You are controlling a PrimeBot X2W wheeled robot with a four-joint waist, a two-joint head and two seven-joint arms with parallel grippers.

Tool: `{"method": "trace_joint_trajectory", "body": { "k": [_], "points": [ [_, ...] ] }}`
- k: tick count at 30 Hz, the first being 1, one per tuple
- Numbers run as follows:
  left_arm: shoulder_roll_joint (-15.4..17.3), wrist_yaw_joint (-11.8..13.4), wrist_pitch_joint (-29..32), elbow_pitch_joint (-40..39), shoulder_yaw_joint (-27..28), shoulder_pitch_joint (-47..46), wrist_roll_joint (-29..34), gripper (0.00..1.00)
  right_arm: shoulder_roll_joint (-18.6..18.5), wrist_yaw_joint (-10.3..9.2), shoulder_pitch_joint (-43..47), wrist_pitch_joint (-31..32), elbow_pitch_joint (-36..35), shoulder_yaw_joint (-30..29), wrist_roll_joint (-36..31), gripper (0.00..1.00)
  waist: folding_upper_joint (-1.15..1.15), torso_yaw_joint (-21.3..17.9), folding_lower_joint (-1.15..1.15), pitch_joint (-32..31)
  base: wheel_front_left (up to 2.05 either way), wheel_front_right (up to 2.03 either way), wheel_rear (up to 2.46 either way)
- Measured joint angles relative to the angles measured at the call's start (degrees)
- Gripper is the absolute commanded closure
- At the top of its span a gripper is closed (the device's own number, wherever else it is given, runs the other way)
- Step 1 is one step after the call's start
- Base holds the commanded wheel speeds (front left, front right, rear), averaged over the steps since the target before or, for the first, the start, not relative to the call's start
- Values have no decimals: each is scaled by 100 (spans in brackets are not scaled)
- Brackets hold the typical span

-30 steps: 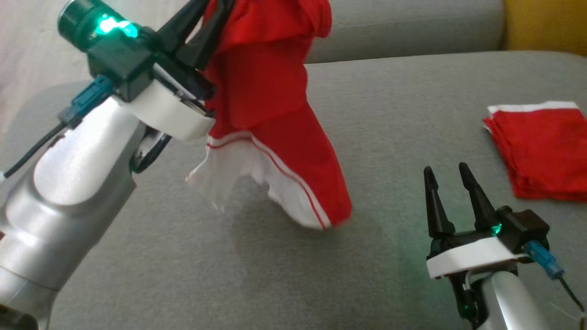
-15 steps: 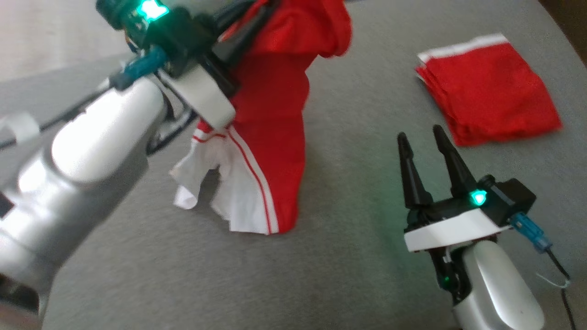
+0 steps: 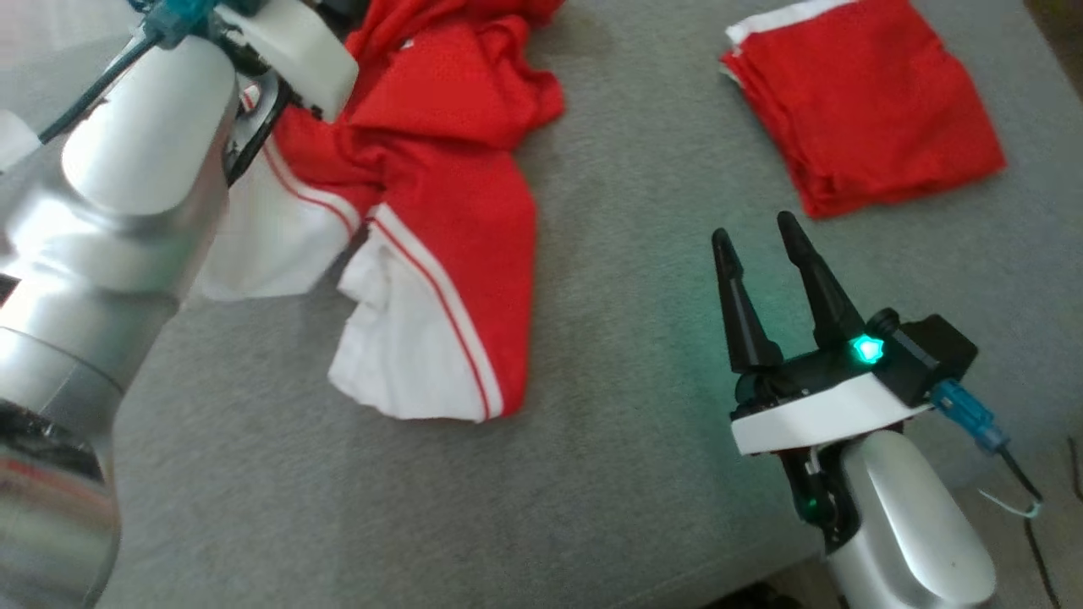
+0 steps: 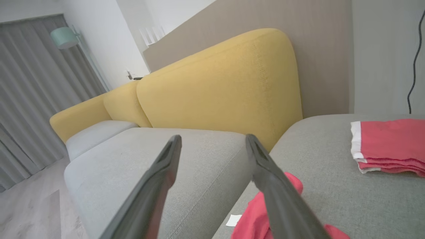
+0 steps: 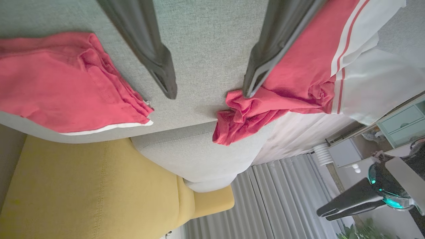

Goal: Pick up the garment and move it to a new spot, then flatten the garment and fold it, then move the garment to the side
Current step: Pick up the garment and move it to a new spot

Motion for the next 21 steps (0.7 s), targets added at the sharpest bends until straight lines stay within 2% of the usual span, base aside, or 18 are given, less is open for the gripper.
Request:
{"method": "trace_joint_trajectory", "body": {
  "k": [4,7,16,19,20,21],
  "points": [
    [-19,105,-53,-56,321,149,-151,0,0,-1,3,0,51,-196,-129,0,0,306,0,-87,0,0,0],
    [11,256,-77,-533,680,628,-198,0,0,0,9,0,86,-383,-236,0,0,569,-1,-186,0,0,0],
    [36,818,-78,-2117,1723,3002,-208,0,1,0,181,0,201,-881,-513,0,0,1330,-1,-634,0,0,0],
    [-51,925,-77,-2487,1948,3830,-179,0,2,0,367,0,209,-1024,-533,0,0,1525,-2,-815,0,0,0],
    [-51,925,-77,-2487,1948,3830,-179,0,2,0,367,0,209,-1024,-533,0,0,1525,-2,-815,0,0,0],
    [-188,1022,-77,-2681,2126,4359,-179,0,2,-1,491,0,212,-1090,-591,0,0,1640,-2,-927,0,0,0]
  ]
}}
